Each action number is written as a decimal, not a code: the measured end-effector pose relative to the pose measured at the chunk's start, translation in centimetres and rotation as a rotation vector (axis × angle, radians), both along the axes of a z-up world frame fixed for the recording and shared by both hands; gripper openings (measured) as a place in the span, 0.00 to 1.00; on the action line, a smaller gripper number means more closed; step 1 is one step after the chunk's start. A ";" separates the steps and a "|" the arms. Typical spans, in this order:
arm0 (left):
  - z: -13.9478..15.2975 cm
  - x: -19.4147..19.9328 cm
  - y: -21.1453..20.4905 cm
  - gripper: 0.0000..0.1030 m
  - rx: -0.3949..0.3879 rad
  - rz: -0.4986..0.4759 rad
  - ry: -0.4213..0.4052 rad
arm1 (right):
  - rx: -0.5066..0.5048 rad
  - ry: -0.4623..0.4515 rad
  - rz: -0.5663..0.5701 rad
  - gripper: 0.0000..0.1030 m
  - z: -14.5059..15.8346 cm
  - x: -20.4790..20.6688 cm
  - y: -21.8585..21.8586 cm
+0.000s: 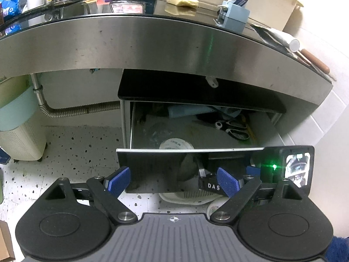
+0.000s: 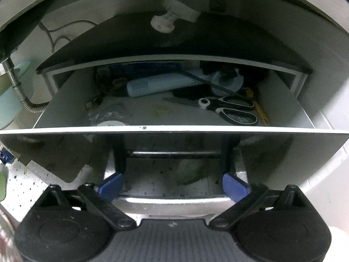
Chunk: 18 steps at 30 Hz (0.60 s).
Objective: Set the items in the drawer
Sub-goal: 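Push the drawer front inward with the right gripper to close it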
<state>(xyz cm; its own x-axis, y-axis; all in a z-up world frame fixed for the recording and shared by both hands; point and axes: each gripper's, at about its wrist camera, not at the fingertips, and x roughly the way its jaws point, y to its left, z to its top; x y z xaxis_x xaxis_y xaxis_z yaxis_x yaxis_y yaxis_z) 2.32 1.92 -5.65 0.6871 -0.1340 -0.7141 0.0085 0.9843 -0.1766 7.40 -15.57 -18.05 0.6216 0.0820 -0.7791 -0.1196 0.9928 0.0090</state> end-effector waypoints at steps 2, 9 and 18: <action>-0.1 0.0 0.0 0.85 0.000 -0.001 0.004 | 0.000 -0.002 0.000 0.96 0.1 -0.2 0.0; -0.3 0.5 -0.1 0.85 0.008 -0.005 0.012 | -0.002 -0.015 -0.006 1.00 0.1 -0.6 -0.1; -0.5 0.5 0.0 0.85 0.011 -0.003 0.019 | -0.003 -0.030 -0.002 1.00 0.3 -1.2 0.0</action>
<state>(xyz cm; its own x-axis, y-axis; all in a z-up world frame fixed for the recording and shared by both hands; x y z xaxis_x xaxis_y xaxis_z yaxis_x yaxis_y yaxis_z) 2.81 1.92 -6.14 0.6730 -0.1275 -0.7286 0.0077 0.9862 -0.1655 6.17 -15.59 -17.75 0.6449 0.0780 -0.7602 -0.1174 0.9931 0.0023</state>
